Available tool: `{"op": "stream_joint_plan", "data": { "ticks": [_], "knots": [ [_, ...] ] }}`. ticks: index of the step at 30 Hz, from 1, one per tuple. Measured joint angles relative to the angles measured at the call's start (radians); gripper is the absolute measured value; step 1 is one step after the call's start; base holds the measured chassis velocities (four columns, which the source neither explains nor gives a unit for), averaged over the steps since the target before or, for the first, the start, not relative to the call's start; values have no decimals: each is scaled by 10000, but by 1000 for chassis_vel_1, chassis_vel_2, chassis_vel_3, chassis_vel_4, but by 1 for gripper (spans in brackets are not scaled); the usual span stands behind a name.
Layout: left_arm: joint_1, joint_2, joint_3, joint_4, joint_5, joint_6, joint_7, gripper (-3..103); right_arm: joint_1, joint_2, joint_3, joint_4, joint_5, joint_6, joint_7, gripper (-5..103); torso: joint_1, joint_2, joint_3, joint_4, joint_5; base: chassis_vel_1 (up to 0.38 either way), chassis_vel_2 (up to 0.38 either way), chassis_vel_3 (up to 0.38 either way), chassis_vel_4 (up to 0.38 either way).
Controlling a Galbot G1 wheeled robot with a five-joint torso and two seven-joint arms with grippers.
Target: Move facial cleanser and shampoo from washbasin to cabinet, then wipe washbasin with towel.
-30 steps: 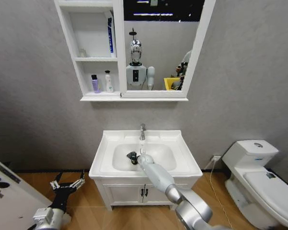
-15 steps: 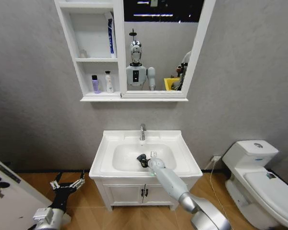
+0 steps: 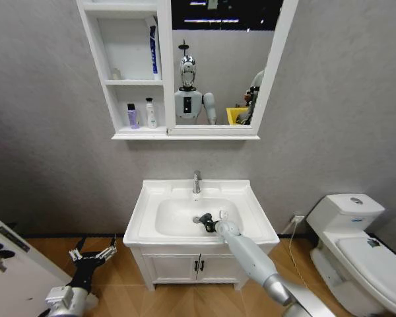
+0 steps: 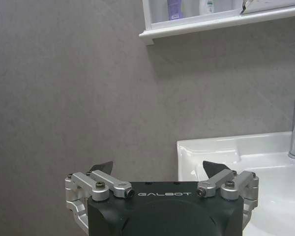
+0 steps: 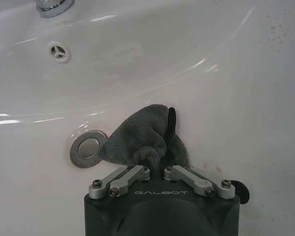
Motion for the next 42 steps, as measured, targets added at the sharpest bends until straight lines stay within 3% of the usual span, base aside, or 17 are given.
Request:
{"op": "stream_joint_plan", "data": {
  "ticks": [12, 21, 35, 42],
  "knots": [
    [0, 0, 0, 0, 0, 0, 0, 100, -365, -714, 362, 989, 20, -60, 614, 8, 0, -1, -1, 2, 0, 0, 0, 0, 0],
    [0, 0, 0, 0, -1, 0, 0, 100, -460, -1066, 180, 2050, -1906, 447, 759, 8, -1, -1, -3, 4, -2, 0, 0, 0, 0],
    [0, 0, 0, 0, 0, 0, 0, 100, -153, -208, 123, 167, -2440, 742, 241, 8, -2, 0, -3, 3, -2, 0, 0, 0, 0],
    [1, 0, 0, 0, -1, 0, 0, 100, 309, 201, -1, -668, -1515, 586, -118, 8, -3, 0, -5, 0, -5, 0, 0, 0, 0]
  ]
}}
